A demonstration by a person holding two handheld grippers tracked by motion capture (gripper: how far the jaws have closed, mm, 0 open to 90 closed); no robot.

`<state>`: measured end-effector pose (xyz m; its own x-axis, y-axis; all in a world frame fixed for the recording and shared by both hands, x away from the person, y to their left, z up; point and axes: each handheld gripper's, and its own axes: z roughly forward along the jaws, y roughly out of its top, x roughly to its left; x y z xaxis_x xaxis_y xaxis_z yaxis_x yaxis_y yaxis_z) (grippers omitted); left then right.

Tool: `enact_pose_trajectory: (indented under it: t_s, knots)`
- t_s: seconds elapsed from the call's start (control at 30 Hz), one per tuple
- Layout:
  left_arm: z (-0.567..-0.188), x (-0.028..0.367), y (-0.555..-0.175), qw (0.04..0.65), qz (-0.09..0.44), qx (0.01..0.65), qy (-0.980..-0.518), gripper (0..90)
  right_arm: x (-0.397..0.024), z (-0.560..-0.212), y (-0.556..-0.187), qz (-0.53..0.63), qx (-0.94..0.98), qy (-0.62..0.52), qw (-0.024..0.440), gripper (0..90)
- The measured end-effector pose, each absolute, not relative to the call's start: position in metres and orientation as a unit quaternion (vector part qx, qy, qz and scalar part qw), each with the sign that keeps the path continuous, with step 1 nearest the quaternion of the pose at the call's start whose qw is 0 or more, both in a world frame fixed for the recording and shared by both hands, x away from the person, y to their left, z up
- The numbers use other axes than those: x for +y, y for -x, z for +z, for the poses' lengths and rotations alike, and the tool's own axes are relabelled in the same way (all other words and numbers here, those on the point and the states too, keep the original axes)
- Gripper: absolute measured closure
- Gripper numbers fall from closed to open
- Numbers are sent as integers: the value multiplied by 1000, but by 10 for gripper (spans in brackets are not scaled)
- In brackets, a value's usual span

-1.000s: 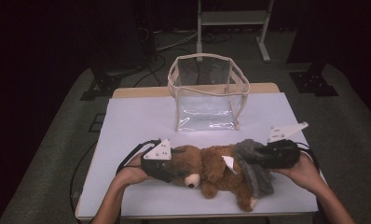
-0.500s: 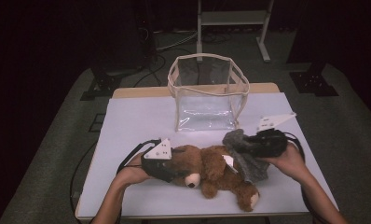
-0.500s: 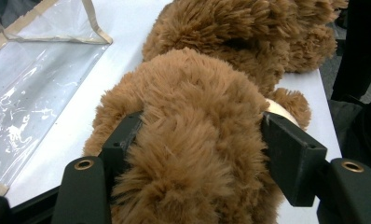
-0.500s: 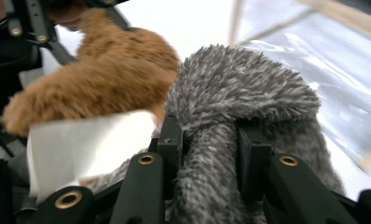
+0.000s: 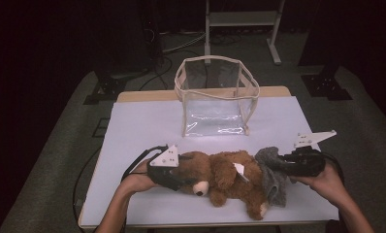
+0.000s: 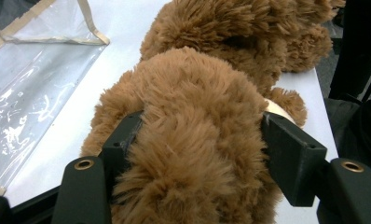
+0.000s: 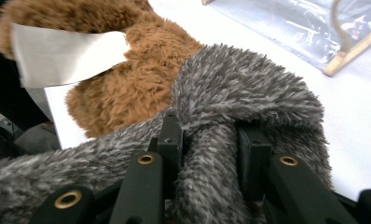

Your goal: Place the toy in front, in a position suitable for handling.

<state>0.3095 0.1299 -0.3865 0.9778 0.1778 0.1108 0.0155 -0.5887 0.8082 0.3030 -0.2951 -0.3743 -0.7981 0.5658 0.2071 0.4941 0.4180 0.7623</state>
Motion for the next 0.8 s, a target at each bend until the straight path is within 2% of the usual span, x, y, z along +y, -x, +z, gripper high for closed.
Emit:
enact_pose_trajectory:
  t_s: [0.1, 0.23, 0.37, 0.47, 0.57, 0.63, 0.73, 0.8]
  knots:
    - [-386, 129, -310, 448, 91, 57, -888, 351, -293, -357, -299, 448, 839, -302, 59, 670]
    - [-386, 129, -310, 447, 91, 57, -888, 351, -259, -340, -310, 451, 850, -259, 79, 670]
    - [-387, 130, -309, 449, 92, 57, -887, 350, -221, -349, -325, 438, 868, -227, 60, 667]
    - [-387, 133, -311, 451, 89, 60, -886, 336, -210, -359, -327, 432, 871, -224, 60, 669]
    - [-385, 133, -313, 467, 76, 64, -879, 231, -217, -369, -319, 450, 860, -237, 42, 672]
    - [-385, 129, -314, 469, 76, 79, -876, 117, -225, -377, -312, 465, 850, -245, 32, 673]
    - [-390, 123, -319, 450, 73, 114, -883, 26, -235, -385, -303, 483, 838, -255, 18, 675]
    - [-392, 119, -320, 456, 66, 119, -879, 6, -242, -390, -297, 490, 832, -260, 15, 676]
